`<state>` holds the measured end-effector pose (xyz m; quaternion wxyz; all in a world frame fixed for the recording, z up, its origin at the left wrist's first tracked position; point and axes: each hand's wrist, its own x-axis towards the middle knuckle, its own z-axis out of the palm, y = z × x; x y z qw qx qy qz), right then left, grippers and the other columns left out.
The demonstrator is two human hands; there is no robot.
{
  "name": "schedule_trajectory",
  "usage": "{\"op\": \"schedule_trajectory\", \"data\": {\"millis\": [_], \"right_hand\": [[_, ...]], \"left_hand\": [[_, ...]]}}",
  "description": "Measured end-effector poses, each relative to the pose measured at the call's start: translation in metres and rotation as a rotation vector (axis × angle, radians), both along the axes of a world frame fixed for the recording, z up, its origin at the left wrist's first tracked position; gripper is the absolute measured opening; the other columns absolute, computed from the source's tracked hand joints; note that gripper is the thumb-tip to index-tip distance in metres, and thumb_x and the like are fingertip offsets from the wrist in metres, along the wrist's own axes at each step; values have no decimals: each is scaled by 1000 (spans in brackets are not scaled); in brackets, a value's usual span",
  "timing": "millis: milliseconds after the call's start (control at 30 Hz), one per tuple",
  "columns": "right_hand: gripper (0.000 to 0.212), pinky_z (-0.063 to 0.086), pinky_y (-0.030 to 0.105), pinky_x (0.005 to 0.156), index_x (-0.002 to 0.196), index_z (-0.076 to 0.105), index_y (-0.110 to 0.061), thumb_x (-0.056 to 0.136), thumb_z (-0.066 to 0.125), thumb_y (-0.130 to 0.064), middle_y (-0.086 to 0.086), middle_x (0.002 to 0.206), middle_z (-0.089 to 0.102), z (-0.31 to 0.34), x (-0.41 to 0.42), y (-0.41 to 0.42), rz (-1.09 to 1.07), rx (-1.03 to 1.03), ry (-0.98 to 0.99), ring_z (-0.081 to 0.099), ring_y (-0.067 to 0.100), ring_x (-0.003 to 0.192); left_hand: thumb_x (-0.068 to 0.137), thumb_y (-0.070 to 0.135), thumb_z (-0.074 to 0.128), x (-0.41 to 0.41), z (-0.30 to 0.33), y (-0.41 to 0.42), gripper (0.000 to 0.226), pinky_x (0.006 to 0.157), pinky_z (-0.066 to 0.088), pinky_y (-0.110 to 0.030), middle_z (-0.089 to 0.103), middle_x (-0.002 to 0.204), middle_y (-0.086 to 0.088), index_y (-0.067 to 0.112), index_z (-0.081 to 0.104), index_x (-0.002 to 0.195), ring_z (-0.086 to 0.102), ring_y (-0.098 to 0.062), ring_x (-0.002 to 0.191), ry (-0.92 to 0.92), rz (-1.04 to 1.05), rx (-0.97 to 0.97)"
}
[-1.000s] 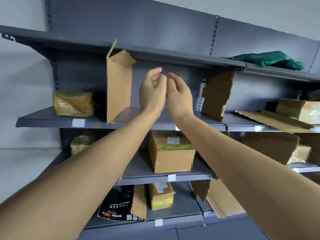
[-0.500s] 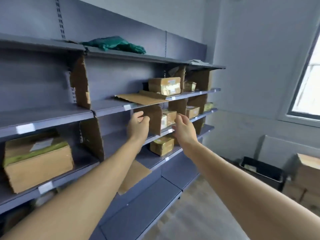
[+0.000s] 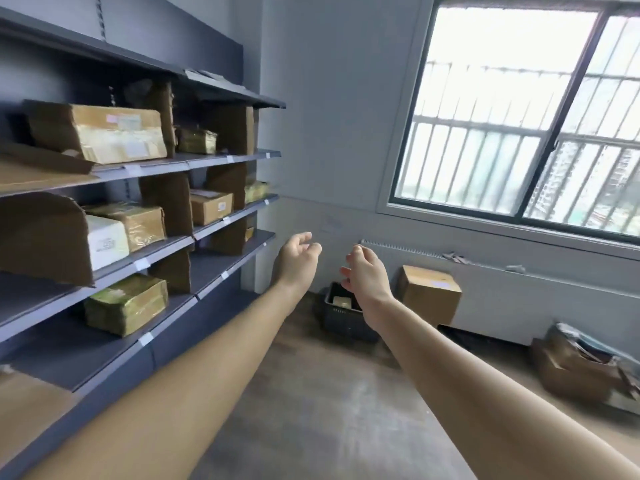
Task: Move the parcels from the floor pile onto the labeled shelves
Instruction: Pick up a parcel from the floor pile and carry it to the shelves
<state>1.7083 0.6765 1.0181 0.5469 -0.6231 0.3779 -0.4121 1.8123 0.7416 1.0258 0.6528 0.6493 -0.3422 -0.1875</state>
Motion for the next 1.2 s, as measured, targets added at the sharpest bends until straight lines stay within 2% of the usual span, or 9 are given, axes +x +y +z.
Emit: {"op": "schedule_trajectory", "data": {"millis": [100, 233, 400, 533, 667, 800, 933, 1067, 1200], "right_hand": [[24, 51, 49, 101, 127, 52, -29, 107, 40, -32, -6, 99, 63, -9, -14, -61, -68, 26, 6, 63, 21, 99], [42, 48, 46, 109, 143, 51, -23, 101, 49, -32, -1, 134, 61, -32, -33, -139, -149, 30, 110, 61, 22, 121], [44, 48, 45, 108, 137, 56, -22, 94, 53, -32, 2, 126, 65, -62, -52, -241, -208, 98, 145, 64, 21, 114], [32, 54, 40, 91, 126, 54, -25, 95, 53, -28, 5, 109, 65, -95, -61, -337, -193, 143, 146, 61, 18, 84], [48, 54, 44, 102, 140, 53, -17, 94, 56, -27, 6, 123, 68, -130, -62, -441, -152, 188, 177, 68, 22, 103], [43, 58, 35, 86, 139, 55, -17, 97, 56, -26, 8, 125, 69, -136, -48, -530, -83, 252, 198, 70, 18, 94], [44, 61, 35, 87, 138, 55, -12, 96, 58, -22, 9, 123, 70, -131, -17, -612, -31, 283, 140, 72, 20, 101], [37, 55, 18, 60, 134, 57, -10, 97, 56, -16, 8, 117, 73, -132, 21, -678, 17, 284, 134, 73, 13, 91], [33, 57, 19, 64, 131, 60, -10, 98, 55, -12, 4, 108, 75, -153, 68, -756, 41, 295, 171, 74, 11, 88]], "left_hand": [[96, 26, 52, -9, -14, -71, 39, 102, 47, -40, 61, 128, -3, 19, 54, 134, 60, -23, 115, 24, -83, 39], [93, 28, 55, -30, -35, -157, 38, 102, 48, -46, 62, 115, 2, 21, 56, 130, 62, -26, 113, 81, -200, 109], [93, 30, 55, -48, -60, -264, 37, 102, 49, -47, 60, 106, 10, 23, 54, 129, 65, -24, 108, 105, -331, 162], [97, 25, 52, -59, -88, -360, 33, 96, 53, -38, 60, 104, 10, 21, 51, 130, 69, -24, 100, 135, -402, 185], [97, 26, 52, -65, -115, -459, 37, 97, 52, -38, 60, 110, 9, 21, 51, 134, 69, -18, 99, 131, -426, 238], [99, 23, 51, -56, -122, -547, 38, 90, 55, -34, 61, 111, 5, 20, 51, 137, 67, -20, 103, 163, -404, 269], [99, 21, 51, -30, -118, -625, 34, 77, 56, -26, 62, 117, -2, 20, 53, 133, 65, -18, 101, 191, -354, 252], [100, 19, 48, 5, -131, -696, 29, 56, 55, -21, 64, 119, -7, 17, 55, 129, 65, -20, 101, 235, -309, 256], [98, 26, 50, 54, -164, -779, 32, 82, 53, -30, 65, 120, -5, 21, 58, 129, 64, -24, 110, 222, -275, 297]]}}
